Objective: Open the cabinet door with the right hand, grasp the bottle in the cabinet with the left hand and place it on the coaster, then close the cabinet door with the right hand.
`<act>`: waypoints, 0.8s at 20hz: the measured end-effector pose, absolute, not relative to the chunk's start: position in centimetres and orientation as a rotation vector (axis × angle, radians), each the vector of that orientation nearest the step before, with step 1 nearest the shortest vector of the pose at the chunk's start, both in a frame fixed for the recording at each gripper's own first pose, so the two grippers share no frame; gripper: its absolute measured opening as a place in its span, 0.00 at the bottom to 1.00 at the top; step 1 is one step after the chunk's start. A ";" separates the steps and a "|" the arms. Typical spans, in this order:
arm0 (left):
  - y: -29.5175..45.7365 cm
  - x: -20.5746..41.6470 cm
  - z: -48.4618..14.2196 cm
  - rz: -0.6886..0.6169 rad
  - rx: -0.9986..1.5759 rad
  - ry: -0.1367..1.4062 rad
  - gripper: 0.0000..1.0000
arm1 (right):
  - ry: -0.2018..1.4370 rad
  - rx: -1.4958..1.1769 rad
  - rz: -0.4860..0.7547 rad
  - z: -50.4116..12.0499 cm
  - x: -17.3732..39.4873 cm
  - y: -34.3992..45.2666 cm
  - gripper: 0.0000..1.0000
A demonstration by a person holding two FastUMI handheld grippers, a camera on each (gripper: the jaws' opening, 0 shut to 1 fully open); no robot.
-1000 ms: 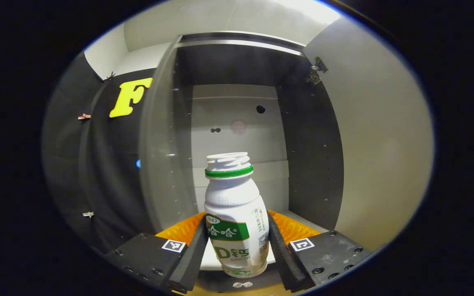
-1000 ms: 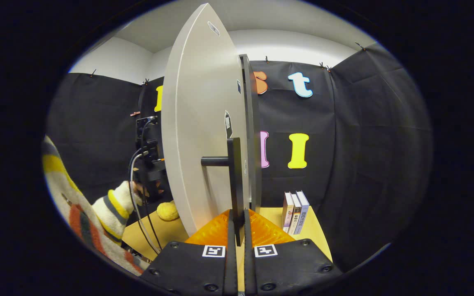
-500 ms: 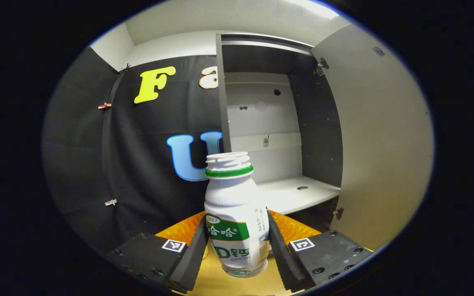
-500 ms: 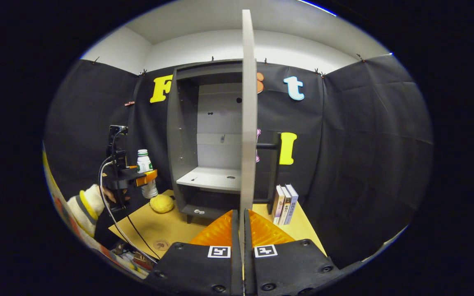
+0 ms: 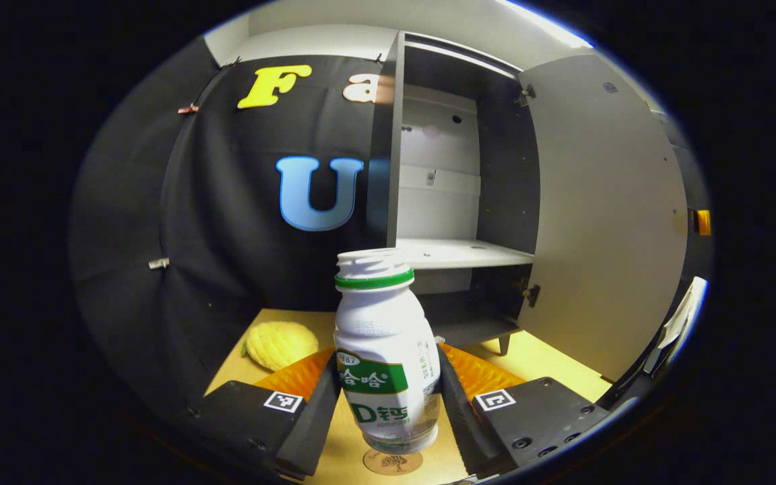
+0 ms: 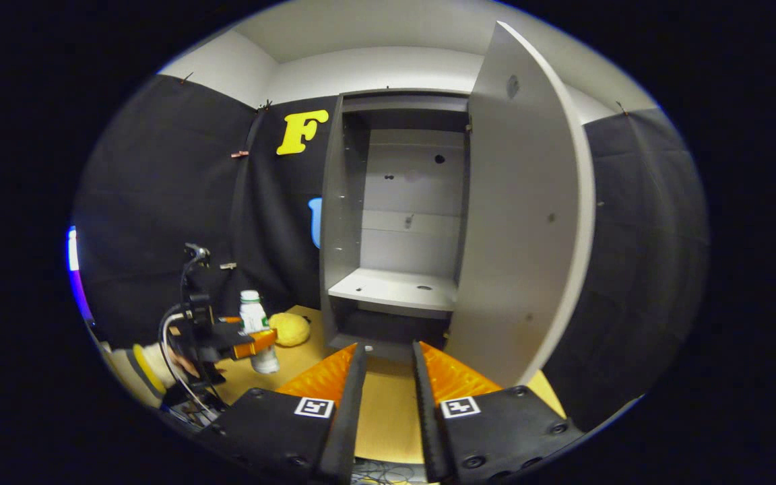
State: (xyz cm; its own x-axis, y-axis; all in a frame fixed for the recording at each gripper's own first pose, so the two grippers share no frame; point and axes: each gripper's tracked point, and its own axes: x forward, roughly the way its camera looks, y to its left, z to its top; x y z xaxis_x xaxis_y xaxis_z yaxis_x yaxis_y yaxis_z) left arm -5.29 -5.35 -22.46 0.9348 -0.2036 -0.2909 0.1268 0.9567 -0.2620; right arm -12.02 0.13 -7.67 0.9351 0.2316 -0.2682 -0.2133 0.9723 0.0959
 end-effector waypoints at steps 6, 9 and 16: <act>-6.5 -5.9 -30.4 -0.138 -0.148 0.335 0.78 | 0.306 -0.068 0.314 -15.8 -5.9 4.7 0.98; -7.7 -5.8 -33.4 -0.124 -0.121 0.315 0.79 | 0.251 -0.117 0.342 -18.4 -4.0 6.2 0.98; -10.2 -7.4 -37.3 -0.091 -0.159 0.243 0.79 | 0.264 -0.221 0.338 -24.5 -2.7 6.6 0.98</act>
State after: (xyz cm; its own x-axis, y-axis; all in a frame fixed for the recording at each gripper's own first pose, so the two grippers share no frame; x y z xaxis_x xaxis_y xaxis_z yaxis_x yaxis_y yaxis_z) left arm -7.37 -10.18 -37.26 0.9666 -0.1086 -0.2321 0.0702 0.9833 -0.1677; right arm -2.67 6.60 -24.51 0.9097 0.2967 -0.2905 -0.3539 0.9200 -0.1684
